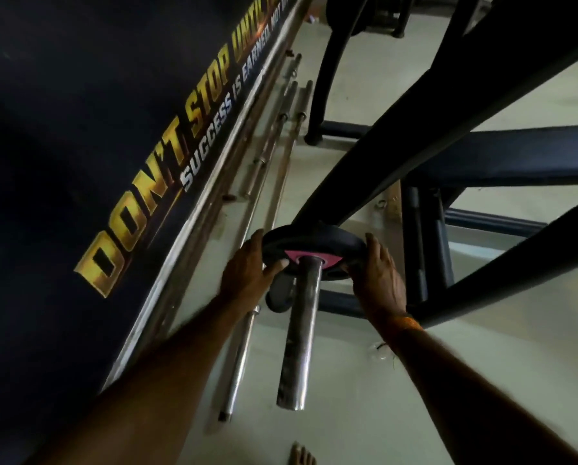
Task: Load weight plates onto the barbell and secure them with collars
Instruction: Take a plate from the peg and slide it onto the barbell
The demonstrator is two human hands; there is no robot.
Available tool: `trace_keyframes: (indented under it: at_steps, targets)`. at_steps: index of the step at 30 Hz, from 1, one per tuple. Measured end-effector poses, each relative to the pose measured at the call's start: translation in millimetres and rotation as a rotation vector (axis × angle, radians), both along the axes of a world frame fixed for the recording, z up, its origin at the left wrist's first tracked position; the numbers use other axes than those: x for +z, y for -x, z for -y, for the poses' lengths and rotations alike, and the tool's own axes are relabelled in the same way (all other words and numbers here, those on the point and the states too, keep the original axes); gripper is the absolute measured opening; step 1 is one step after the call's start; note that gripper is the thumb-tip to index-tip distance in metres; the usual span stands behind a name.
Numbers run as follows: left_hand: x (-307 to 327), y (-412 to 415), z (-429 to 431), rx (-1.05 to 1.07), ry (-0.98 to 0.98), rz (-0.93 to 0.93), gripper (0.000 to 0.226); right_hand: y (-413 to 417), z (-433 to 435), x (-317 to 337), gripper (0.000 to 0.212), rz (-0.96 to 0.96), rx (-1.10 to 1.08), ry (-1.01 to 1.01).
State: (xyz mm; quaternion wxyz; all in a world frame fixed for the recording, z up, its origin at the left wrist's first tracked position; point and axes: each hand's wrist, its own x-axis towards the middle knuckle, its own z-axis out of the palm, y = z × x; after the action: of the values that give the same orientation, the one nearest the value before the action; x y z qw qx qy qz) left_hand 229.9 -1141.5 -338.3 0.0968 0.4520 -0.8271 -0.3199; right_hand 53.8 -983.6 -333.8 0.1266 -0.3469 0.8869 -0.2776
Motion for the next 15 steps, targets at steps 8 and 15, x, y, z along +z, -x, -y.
trace_keyframes:
  at_steps: [8,15]
  targets:
    - [-47.6,17.3,12.7,0.046,0.021,-0.293,0.066,4.7,12.9,-44.4,0.029,-0.045,-0.013,0.200]
    - [-38.0,-11.2,-21.7,0.042,0.087,-0.270,0.046,-27.3,-22.1,-41.8,0.029,0.021,0.001,0.222]
